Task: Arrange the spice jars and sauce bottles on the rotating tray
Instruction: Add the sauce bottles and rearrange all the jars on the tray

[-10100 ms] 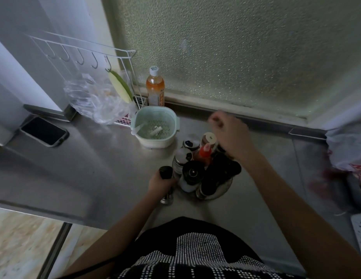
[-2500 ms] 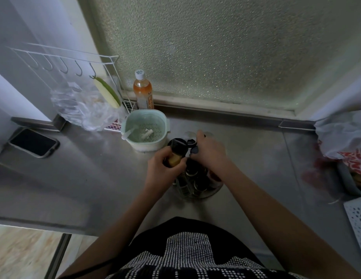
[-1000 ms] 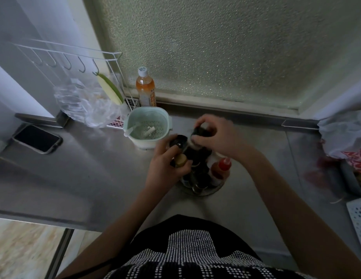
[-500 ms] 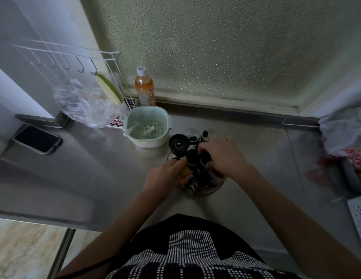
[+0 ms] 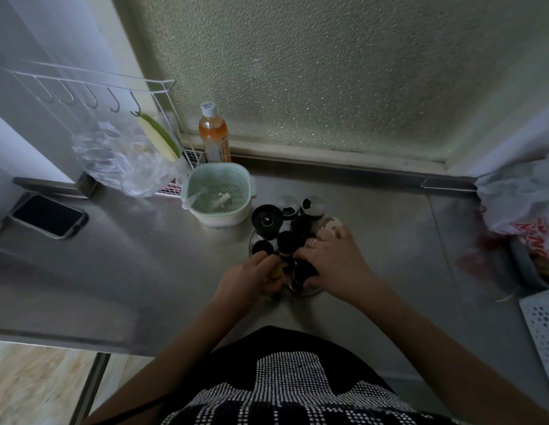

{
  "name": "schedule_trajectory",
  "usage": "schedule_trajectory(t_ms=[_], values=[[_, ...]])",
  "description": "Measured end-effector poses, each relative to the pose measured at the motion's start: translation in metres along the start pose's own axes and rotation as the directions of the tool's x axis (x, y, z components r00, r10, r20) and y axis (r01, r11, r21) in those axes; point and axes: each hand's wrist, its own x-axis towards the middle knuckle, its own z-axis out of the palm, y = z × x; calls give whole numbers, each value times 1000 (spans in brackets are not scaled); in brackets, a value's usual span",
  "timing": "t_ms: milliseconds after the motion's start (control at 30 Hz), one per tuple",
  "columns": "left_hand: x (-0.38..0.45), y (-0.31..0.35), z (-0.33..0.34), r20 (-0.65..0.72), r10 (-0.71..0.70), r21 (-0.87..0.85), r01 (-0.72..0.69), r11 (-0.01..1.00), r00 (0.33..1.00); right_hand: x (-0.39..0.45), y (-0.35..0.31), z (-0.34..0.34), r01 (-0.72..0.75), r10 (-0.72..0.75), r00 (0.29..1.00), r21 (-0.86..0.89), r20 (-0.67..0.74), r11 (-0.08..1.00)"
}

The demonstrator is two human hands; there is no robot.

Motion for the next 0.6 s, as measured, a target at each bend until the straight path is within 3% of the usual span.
schedule_trajectory(t_ms=[100, 233, 433, 500, 600], values=[[-7, -2, -3, -30, -9, 22, 10, 1000, 1000, 5, -7, 9, -6, 7, 1000, -26, 27, 1000], [-10, -5, -2, -16, -23, 22, 23, 999, 1000, 9, -5, 10, -26, 22, 990, -24, -142, 999], [-8, -1, -4, 12, -27, -79, 28, 997, 1000, 18, -8, 13, -146, 141, 971, -10, -196, 989], [-7, 0, -3, 16, -48, -109, 49, 993, 999, 12, -7, 12, -82, 96, 968, 65, -233, 994], [-5, 3, -1, 20, -63, -155, 65, 986, 998, 0, -14, 15, 88, -48, 987, 264, -153, 961]])
